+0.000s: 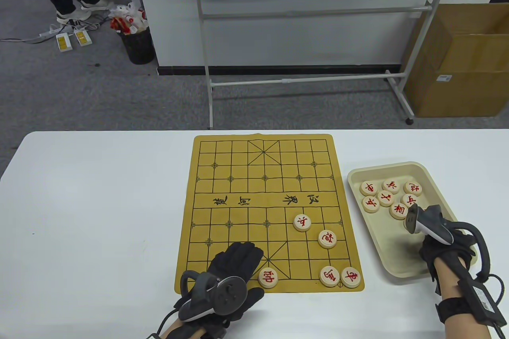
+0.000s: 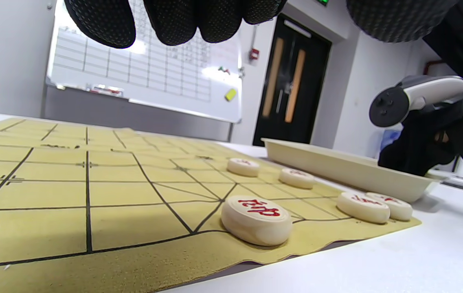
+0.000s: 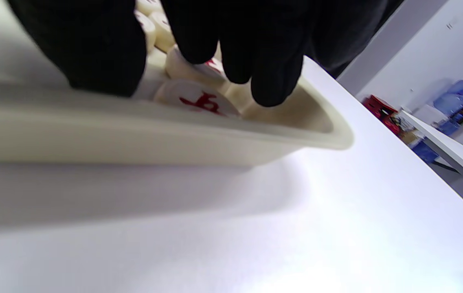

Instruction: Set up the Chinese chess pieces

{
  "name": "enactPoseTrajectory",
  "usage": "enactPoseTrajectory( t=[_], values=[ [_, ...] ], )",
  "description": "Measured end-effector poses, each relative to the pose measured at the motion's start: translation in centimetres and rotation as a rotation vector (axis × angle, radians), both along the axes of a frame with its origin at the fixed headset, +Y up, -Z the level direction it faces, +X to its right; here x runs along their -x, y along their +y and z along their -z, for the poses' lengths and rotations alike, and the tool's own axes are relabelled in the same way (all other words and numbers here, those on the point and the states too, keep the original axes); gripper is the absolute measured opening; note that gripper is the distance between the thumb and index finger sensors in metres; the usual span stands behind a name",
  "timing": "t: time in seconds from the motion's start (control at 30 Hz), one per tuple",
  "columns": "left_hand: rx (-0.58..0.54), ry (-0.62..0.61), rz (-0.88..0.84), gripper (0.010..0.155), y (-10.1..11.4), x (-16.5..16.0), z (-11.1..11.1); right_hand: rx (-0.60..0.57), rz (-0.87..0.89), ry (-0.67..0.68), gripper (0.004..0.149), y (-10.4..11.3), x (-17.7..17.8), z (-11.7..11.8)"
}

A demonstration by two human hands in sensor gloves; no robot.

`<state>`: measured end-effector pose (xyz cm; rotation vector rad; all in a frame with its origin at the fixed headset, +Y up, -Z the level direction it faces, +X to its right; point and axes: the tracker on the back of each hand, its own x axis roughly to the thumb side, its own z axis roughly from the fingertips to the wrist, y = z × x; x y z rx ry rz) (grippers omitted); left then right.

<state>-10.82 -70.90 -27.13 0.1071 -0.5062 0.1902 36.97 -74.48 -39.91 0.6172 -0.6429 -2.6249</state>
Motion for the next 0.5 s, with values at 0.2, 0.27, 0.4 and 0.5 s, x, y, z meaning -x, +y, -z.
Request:
enactPoseTrajectory(
  t=[0.2,0.27,0.4,0.5],
  values=[
    [0.001,0.002,0.01,0.085,0.02,-0.04,0.0,-0.013,0.014,-0.037,0.087,-0.36,-0.11,0.13],
    [0.0,0.002,0.007,0.085,0.02,-0.04,0.0,-0.016,0.003,-0.034,0.087,-0.46,-0.15,0.11],
    [0.001,0.002,0.008,0.085,0.02,-0.06,0.0,-0.029,0.014,-0.039,0.091,-0.68,-0.36,-0.16],
    [0.0,0.002,0.011,0.085,0.03,-0.09,-0.02,-0.052,0.065,-0.061,0.09,-0.8,-0.83,-0.29]
  ],
)
